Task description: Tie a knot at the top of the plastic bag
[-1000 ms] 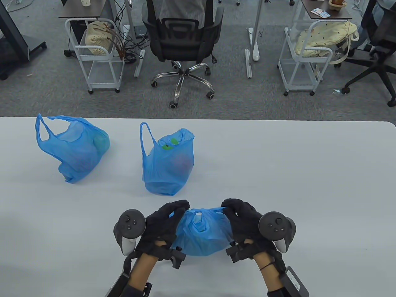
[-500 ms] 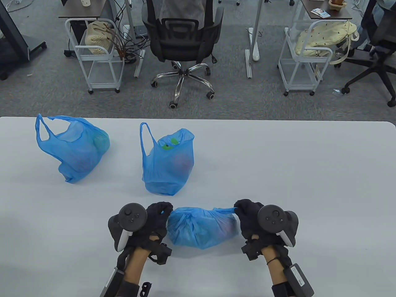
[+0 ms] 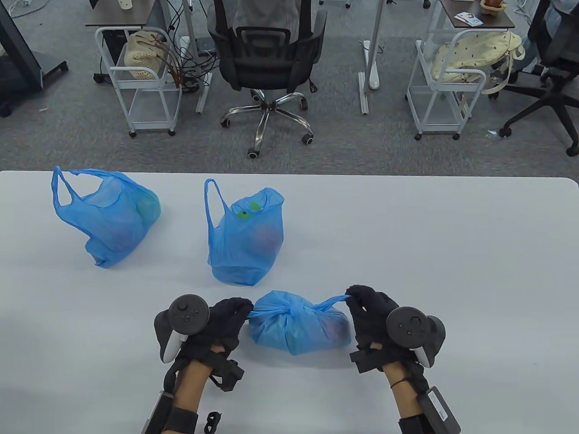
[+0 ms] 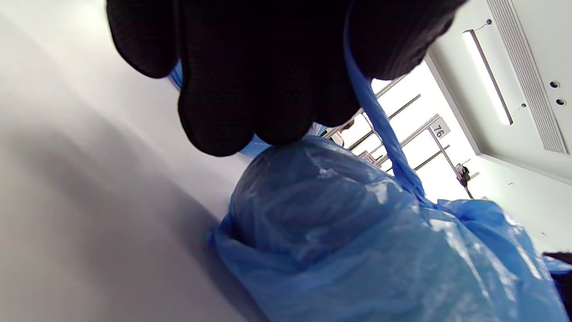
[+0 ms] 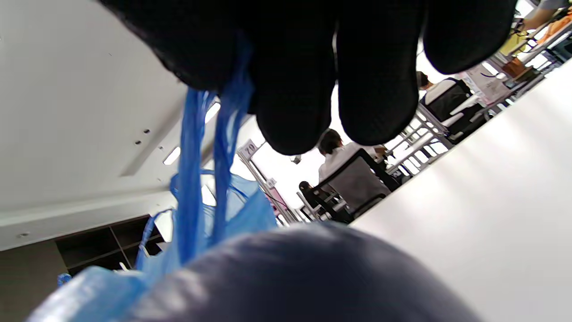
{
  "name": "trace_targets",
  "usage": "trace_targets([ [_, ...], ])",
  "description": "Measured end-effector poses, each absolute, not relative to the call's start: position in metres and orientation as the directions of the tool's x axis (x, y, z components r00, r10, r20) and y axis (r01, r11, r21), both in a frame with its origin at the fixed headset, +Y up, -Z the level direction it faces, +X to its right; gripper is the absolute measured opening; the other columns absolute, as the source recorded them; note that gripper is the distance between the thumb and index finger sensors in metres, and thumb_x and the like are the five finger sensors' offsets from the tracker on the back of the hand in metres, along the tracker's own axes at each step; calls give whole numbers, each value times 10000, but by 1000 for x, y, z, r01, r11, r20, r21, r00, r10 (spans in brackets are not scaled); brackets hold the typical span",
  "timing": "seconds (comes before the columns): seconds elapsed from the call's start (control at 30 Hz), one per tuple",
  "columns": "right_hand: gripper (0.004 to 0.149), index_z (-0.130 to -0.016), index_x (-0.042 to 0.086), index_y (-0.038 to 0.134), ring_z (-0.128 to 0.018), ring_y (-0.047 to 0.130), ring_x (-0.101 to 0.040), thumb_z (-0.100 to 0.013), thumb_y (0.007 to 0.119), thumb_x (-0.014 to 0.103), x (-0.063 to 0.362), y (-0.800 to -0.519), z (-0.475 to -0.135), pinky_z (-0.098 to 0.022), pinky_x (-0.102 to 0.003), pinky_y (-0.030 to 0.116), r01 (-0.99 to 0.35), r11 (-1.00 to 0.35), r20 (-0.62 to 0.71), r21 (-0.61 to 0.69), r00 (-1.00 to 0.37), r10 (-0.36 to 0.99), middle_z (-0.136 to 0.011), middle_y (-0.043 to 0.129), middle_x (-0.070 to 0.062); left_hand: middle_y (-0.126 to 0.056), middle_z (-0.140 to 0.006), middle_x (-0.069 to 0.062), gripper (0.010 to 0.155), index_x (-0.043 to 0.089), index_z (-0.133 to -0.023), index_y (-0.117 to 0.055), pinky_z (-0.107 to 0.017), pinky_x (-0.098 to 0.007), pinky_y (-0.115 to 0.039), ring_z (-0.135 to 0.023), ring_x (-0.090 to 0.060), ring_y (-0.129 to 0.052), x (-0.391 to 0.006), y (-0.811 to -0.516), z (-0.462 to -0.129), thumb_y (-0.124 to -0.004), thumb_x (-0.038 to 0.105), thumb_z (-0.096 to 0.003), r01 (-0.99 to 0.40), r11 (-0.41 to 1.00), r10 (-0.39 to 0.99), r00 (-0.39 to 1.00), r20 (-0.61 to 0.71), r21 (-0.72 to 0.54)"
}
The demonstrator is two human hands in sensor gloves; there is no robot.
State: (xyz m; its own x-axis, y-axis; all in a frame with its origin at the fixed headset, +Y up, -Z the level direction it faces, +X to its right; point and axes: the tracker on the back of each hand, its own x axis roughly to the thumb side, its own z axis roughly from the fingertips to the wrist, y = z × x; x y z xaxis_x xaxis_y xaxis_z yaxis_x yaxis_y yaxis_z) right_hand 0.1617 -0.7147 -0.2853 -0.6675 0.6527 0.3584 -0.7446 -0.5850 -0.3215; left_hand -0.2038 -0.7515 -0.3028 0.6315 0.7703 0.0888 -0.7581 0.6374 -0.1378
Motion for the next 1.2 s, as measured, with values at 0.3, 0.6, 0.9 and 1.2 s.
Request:
trace_targets([
  [0.3,566,-952,132,738,-900,778,-437,-474,827,421,89,-720,-266,-579,-670,596,-561,-818,437,-129,-773,461,-918,844,-142,-1019,-753,-19,398,279,-807,-894,-653,-586,-708,-669,-283,-1054,-202,-751,-302,-698,443,-503,-739,659,752,651,102,-141],
  [0.6,686,-1039,128,591,-943,616,-500,-474,828,436,83,-739,-276,-615,-674,431,-500,-866,410,-16,-793,450,-1014,674,-230,-1020,-749,-20,400,277,-806,-896,-651,-587,-710,-664,-286,-1056,-201,-752,-302,-697,445,-503,-721,677,736,669,108,-145],
  [0.9,709,-1019,209,604,-901,656,-487,-416,920,408,76,-735,-284,-589,-693,444,-443,-897,394,10,-823,410,-984,689,-217,-1022,-743,-25,399,272,-806,-895,-649,-589,-709,-660,-289,-1057,-202,-751,-303,-700,439,-502,-710,691,723,682,111,-138],
  [1.2,486,-839,189,823,-693,911,-351,-381,951,289,86,-733,-280,-528,-687,646,-541,-838,410,-75,-783,468,-721,915,-76,-1024,-744,-27,399,273,-812,-892,-647,-590,-710,-658,-293,-1058,-202,-751,-303,-700,437,-502,-701,701,714,691,118,-135],
])
